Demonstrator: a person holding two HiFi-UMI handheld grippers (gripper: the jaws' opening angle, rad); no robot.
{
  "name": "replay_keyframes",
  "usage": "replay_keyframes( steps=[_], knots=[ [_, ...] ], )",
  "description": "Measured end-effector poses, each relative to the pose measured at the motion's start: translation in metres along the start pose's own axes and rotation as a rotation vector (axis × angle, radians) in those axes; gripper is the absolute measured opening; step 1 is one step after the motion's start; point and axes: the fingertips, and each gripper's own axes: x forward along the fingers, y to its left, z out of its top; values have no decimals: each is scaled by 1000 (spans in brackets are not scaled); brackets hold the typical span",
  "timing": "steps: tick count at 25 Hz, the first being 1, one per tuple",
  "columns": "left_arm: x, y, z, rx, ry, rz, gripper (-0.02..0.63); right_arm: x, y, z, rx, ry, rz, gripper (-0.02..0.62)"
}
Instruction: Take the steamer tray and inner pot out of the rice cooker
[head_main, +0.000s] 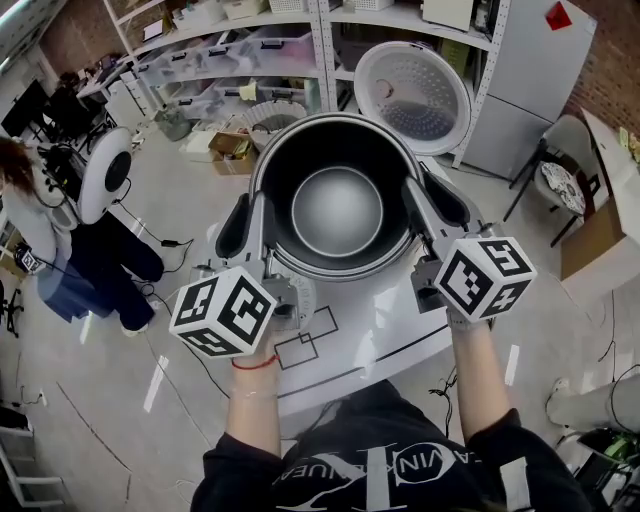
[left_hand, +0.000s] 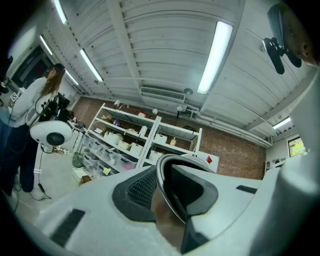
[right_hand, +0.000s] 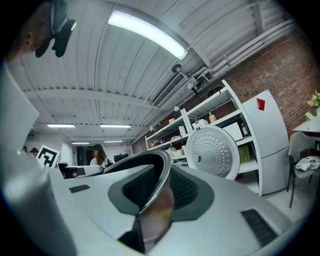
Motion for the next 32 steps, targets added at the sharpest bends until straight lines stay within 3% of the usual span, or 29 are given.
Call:
replay_keyframes(
  steps=[13,26,32],
  knots=[
    [-68,25,-25,-53,54,17,75,-37,47,-44,36,46,-11,91],
    [-109,17,-67,-142,96,-15,71,-92,53,-75,103,24,-31,77],
    [-120,18,-76,-127,115,9,69,-102,53,-98,155,64,-29,78]
  ],
)
